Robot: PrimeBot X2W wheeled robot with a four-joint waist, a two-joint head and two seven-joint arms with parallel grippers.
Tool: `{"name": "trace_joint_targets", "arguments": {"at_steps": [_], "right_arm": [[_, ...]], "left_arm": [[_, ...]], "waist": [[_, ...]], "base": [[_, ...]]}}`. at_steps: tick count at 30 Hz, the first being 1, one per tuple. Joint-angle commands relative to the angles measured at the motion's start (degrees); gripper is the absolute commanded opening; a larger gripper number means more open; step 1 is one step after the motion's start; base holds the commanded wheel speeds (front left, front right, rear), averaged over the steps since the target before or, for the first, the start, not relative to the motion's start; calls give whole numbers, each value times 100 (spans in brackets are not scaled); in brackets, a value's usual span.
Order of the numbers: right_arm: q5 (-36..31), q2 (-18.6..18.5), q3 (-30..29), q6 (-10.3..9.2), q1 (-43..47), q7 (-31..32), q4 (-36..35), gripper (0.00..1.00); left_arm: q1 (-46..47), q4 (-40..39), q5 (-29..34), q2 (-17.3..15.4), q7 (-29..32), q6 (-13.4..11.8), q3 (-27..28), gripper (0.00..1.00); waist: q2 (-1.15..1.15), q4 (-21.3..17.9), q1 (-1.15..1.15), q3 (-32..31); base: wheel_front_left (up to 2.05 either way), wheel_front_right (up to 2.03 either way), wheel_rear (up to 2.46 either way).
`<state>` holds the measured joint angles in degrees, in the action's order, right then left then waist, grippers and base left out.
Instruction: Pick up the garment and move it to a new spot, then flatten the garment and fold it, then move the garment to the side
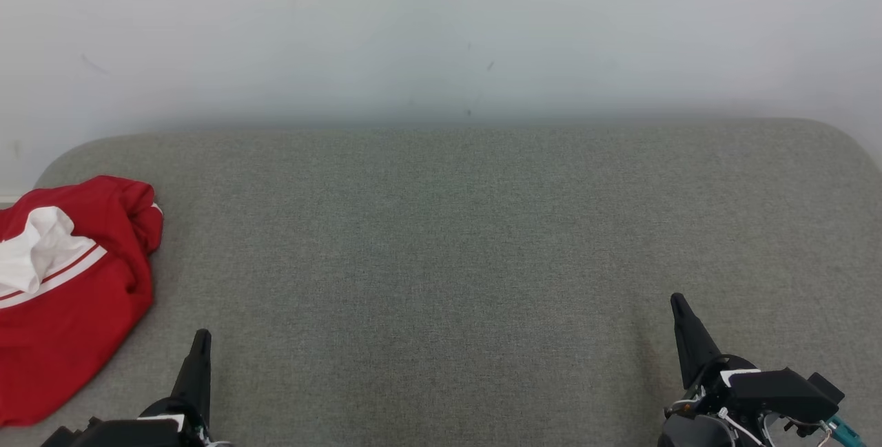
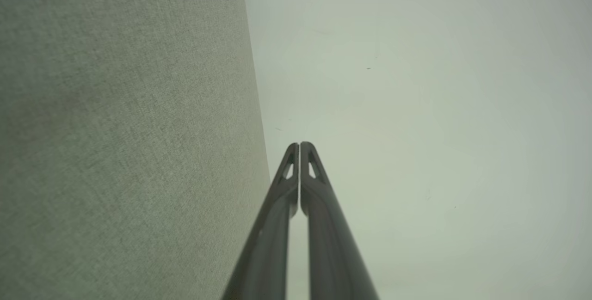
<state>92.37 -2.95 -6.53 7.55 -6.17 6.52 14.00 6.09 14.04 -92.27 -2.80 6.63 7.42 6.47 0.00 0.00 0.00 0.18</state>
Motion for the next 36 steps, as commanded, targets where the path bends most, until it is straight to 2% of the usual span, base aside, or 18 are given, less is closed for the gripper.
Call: {"name": "trace_joint_targets", "arguments": {"at_steps": [1, 2, 4, 5, 6, 18, 23, 29, 36], "right_arm": [[3, 18, 5, -15, -24, 6, 8, 0], [0, 0, 1, 0, 0, -1, 0, 100], [0, 1, 4, 0, 52, -4, 82, 100], [-1, 3, 13, 0, 83, -9, 120, 0], [0, 7, 11, 0, 148, -5, 193, 100], [31, 7, 364, -1, 242, -341, 91, 100], [-78, 7, 441, -2, 284, -474, 105, 100], [-375, -6, 582, -2, 302, -598, 143, 100], [-1188, -12, 655, -3, 322, -762, 216, 100]], "left_arm": [[46, 1, -27, -20, -11, 24, 15, 0], [0, 0, 0, 0, -1, 0, 0, 100], [-49, 78, 1, 16, -2, -4, -9, 100], [-86, 121, 2, 23, -8, -4, -19, 0], [-145, 189, 0, 32, -2, -4, -19, 100], [-310, 126, 195, 26, -340, -4, -152, 100], [-359, 152, 427, 23, -473, -78, -163, 100], [-403, 100, 873, 19, -597, -158, -229, 100], [-469, -51, 1778, 15, -763, -326, -345, 100]], "waist": [[0, 0, 0, 0], [0, 0, 0, 0], [0, 0, 0, 0], [0, 0, 0, 0], [0, 0, 0, 0], [0, -2, 0, -50], [0, 2, 0, -79], [0, 12, 0, -109], [0, 27, 0, -151]], "base": [[0, 0, 0], [0, 0, 0], [0, 0, 0], [0, 0, 0], [0, 0, 0], [0, 0, 0], [0, 0, 0], [0, 0, 0], [0, 0, 0]]}}
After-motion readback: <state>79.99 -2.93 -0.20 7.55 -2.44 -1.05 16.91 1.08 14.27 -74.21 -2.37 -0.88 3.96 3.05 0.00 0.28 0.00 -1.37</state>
